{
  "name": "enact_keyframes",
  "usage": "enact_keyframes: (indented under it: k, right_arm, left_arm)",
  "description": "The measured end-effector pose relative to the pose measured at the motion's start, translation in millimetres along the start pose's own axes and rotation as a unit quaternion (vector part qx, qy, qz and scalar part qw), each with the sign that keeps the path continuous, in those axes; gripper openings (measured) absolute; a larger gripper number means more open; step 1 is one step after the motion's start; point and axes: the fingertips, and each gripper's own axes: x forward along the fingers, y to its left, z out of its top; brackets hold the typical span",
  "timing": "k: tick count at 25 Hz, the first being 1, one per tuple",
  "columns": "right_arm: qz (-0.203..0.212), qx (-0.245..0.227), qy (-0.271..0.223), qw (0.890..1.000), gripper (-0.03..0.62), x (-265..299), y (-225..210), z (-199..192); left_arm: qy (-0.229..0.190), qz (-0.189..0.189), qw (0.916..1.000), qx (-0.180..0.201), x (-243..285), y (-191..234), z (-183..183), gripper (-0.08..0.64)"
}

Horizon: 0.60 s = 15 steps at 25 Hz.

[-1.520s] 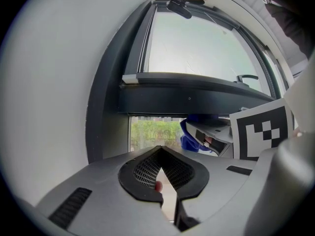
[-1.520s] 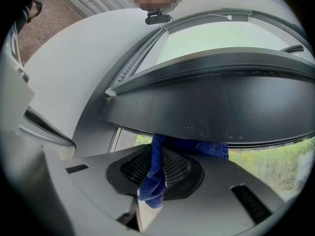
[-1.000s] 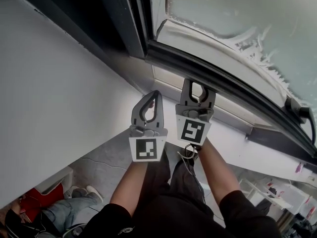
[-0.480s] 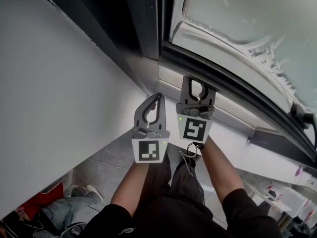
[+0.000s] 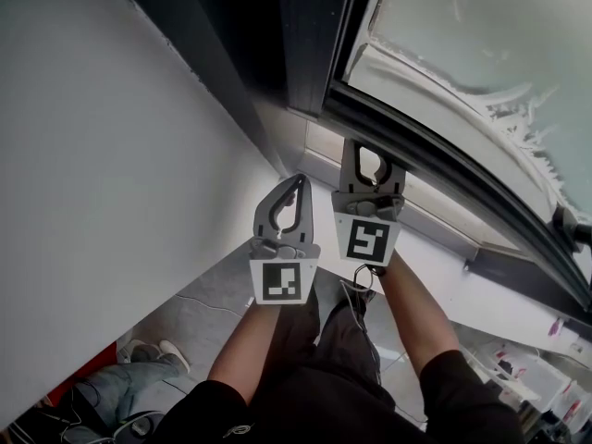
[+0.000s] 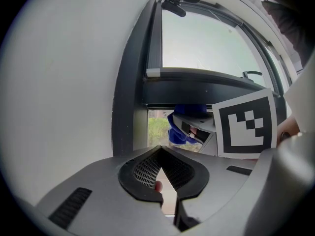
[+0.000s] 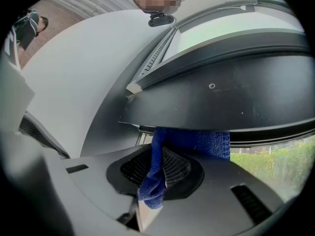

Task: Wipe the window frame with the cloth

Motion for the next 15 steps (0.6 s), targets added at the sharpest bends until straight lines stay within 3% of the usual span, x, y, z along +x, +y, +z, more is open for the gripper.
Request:
enact_keyframes:
  k: [3, 7, 11, 13, 15]
  right_arm:
    - [0.007, 0.006, -0.004, 1.0, 0.048, 4.0, 4.1, 1.2]
    - [0.016, 0.006, -0.009, 1.0, 0.048, 8.8, 10.2, 2.0]
    - [0.026, 0.004, -0.013, 1.0, 0.048, 13.6, 17.3, 2.2]
    - [0.032, 0.003, -0.014, 0.999, 0.048, 16.1, 21.4, 2.0]
    - [0.04, 0.001, -0.013, 0.999, 0.048, 19.1, 26.6, 1.0]
  left_arm:
    - [-0.007, 0.011, 0.9993, -0.034, 0.9, 2.8, -0.8, 0.005]
    - [0.004, 0.005, 0.9999, -0.016, -0.6, 4.4, -3.9, 0.005]
    - [-0.006, 0.013, 0.9993, -0.034, -0.7, 7.0, -2.7, 0.005]
    - [-0.003, 0.004, 0.9999, -0.009, -0.5, 6.5, -1.7, 0.005]
    - [0.008, -0.019, 0.9981, 0.058, 0.0, 4.8, -0.6, 0.005]
